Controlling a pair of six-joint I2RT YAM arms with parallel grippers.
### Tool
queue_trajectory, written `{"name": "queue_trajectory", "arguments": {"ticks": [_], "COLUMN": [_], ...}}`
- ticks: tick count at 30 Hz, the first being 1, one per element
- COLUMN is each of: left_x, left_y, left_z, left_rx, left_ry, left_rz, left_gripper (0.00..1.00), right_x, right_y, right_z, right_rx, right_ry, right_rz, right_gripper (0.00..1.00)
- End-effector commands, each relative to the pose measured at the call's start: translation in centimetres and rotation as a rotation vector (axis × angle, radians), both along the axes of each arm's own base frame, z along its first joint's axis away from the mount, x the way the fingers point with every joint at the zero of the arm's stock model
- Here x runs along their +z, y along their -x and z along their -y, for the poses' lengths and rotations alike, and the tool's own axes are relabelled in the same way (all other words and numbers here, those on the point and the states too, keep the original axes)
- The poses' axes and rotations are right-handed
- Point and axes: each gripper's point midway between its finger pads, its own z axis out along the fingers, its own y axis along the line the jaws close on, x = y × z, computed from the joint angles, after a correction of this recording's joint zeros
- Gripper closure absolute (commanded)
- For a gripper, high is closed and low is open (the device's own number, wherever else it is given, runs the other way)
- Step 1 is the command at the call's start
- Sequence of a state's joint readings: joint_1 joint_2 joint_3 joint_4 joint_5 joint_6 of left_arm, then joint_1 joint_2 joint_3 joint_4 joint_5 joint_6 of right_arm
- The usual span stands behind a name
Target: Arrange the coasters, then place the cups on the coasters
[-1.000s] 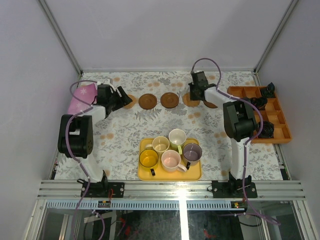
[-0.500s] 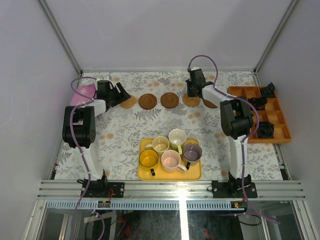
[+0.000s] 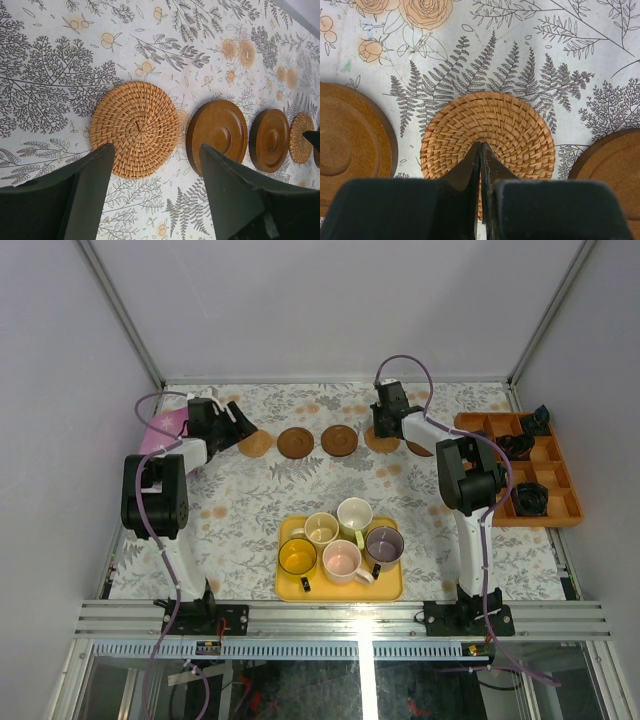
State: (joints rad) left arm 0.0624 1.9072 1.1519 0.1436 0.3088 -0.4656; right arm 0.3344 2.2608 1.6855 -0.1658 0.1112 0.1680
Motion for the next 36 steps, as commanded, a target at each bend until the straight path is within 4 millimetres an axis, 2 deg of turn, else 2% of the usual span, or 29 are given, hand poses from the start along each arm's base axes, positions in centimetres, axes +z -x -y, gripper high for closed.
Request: {"name": "queue_trajectory", "arguments": {"ticks": [1,5,16,19,25,30,36], "left_x": [2.0,2.0,2.2,2.7,4.2,5.0,6.2], "left_y": [-0.4,-0.4,-0.4,-0.5,-0.7,-0.3,0.5], "left_z": [-0.2,-0.1,0.0,0.0,0.1,0.1,-0.3], "left_rx": [-0.016,-0.018,-0.016,-0.018,-0.023,-0.024,-0.014], "left_ry": [-0.006,0.003,0.019,0.023,0.034,0.028,-0.003], "left_rz": [0.076,0.077,0.086,0.096,0.129,0.146,0.194], "left_gripper": [0.31,0.31,0.31,0.31,0.31,0.31,0.31], "right_x": [1.4,1.5,3.7,5.3,10.1,12.4,15.0], "right_y": [0.5,1.3,0.7,0.1,0.0,1.1,3.0], "right_z": [-0.1,0.4,0.1,-0.4,-1.3,-1.4,-0.1], "right_rx": [-0.014,-0.02,-0.009,0.006,0.039,0.041,-0.001], "right_ry": [0.0,0.012,-0.003,-0.023,-0.092,-0.135,-0.148], "right_rz": [0.022,0.02,0.065,0.098,0.189,0.227,0.282], "right_gripper": [1.0,1.0,1.0,1.0,0.99,0.95,0.86]}}
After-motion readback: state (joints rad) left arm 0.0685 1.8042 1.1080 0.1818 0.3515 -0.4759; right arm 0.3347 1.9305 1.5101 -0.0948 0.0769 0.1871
